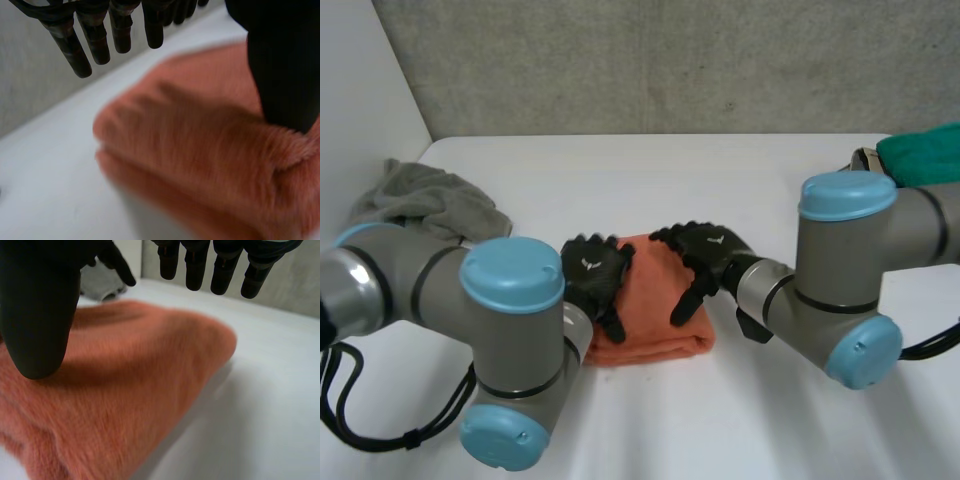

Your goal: Fold the laundry.

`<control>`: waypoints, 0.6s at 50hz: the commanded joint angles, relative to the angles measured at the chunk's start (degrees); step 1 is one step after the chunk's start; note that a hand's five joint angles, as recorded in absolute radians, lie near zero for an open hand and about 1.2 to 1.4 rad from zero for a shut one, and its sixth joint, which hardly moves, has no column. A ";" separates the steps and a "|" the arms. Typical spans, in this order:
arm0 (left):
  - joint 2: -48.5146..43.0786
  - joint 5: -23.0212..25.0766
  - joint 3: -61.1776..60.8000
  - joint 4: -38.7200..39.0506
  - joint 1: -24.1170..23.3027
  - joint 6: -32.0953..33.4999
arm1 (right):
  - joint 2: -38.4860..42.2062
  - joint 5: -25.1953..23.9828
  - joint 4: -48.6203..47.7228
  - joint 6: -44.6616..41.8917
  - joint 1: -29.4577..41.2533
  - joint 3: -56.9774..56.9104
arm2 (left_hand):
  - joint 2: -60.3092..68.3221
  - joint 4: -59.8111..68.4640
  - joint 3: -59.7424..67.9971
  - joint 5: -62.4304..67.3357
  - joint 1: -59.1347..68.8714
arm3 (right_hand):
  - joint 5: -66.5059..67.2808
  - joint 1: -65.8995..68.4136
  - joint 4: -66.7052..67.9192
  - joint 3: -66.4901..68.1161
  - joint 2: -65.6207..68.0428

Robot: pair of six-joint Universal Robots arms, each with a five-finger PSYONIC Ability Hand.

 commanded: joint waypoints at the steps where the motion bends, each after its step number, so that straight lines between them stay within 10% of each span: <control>1: -2.89 -5.62 1.64 -5.47 1.75 2.72 | 5.50 0.76 2.48 -11.23 0.91 -2.87 | 0.89 1.04 0.73 -0.23 1.25 | -2.82 -3.09 -1.72 -2.34 -2.44; 12: 4.11 -1.85 2.34 -5.29 2.28 5.18 | -0.37 12.45 0.29 -22.94 1.44 0.11 | -0.46 -0.31 -0.61 -1.57 -0.10 | -2.82 -3.09 -1.72 -2.34 -2.44; 30: 15.74 21.71 2.51 -5.73 7.55 4.66 | -11.02 9.73 -25.99 -23.03 11.46 27.01 | -0.63 -0.48 -0.78 -1.74 -0.27 | -2.82 -3.09 -1.72 -2.34 -2.44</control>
